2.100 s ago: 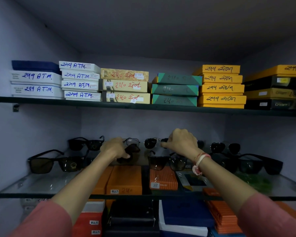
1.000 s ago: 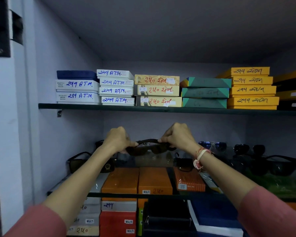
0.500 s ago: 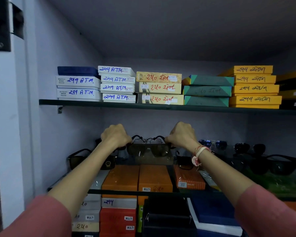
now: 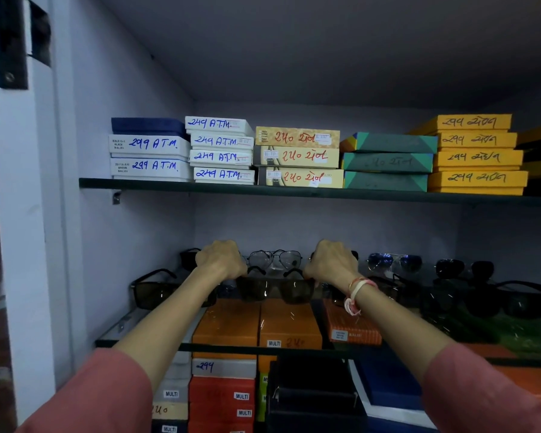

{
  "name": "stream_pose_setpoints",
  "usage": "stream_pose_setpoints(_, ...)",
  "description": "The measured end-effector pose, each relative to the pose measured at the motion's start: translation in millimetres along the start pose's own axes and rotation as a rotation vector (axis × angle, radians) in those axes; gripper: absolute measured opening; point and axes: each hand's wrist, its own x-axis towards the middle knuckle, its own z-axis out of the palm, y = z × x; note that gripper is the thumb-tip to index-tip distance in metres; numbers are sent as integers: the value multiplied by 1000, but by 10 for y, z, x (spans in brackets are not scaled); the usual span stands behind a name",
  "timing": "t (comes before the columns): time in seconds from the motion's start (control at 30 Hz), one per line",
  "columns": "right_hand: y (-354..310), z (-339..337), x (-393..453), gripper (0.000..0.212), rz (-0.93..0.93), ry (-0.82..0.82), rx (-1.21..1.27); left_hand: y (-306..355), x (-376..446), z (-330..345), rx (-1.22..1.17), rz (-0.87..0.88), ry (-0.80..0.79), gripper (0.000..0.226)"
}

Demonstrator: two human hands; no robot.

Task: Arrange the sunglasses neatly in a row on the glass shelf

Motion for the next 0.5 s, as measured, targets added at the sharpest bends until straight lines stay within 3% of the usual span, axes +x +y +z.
stream_pose_setpoints(0.2,-17,21,-23,23,-31,24,-38,14,-3,19,26,-5,18,22)
stream_pose_setpoints(0.4,-24,11,-80,41,-38,22,-100,8,-65,19,45,-21,14,31)
stream_pose_setpoints(0.5,87,-124,-168,48,-3,26,-9,-10,-215,-79,28,-12,102,45)
